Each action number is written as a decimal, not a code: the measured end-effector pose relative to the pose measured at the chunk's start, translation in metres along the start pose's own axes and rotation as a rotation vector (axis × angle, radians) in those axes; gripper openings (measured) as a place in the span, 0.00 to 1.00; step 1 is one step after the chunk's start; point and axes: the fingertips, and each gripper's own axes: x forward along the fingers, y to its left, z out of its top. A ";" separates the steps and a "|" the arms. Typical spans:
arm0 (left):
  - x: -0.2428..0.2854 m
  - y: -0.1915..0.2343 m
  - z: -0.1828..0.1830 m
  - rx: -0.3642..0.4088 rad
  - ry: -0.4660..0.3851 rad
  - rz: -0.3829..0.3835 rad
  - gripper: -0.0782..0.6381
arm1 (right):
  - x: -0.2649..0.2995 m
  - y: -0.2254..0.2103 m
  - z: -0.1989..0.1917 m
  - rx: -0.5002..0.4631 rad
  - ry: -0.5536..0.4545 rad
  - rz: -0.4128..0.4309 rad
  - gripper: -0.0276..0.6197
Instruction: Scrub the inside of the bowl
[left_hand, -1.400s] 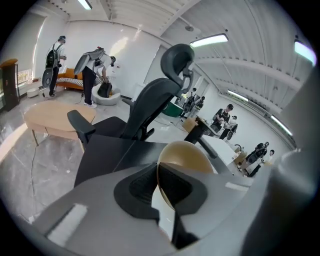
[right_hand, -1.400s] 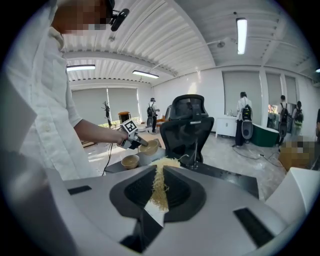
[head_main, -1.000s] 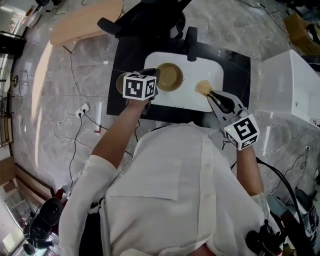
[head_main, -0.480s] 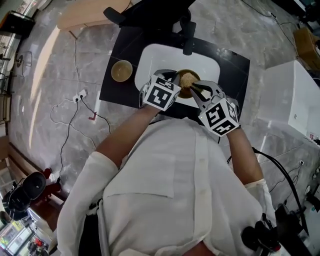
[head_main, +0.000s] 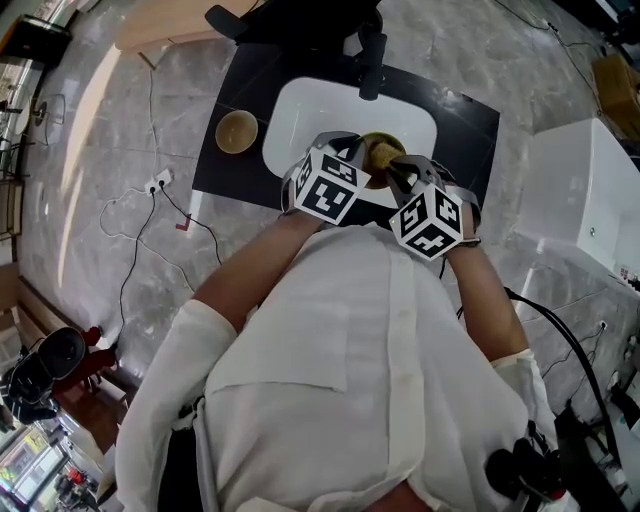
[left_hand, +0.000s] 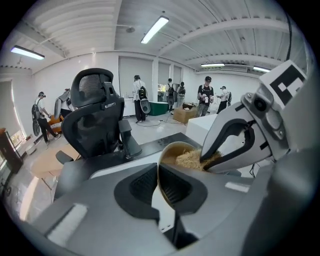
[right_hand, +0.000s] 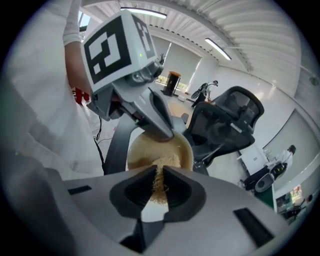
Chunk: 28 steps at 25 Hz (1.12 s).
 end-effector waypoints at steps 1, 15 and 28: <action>0.001 0.000 0.002 0.002 -0.006 0.010 0.13 | 0.001 0.002 -0.004 0.022 0.007 0.014 0.10; 0.008 -0.010 0.011 0.080 -0.006 0.012 0.13 | 0.004 0.015 0.026 0.088 -0.054 0.109 0.10; 0.013 -0.006 0.002 0.094 0.008 -0.026 0.13 | 0.003 -0.022 0.007 0.052 0.081 -0.056 0.10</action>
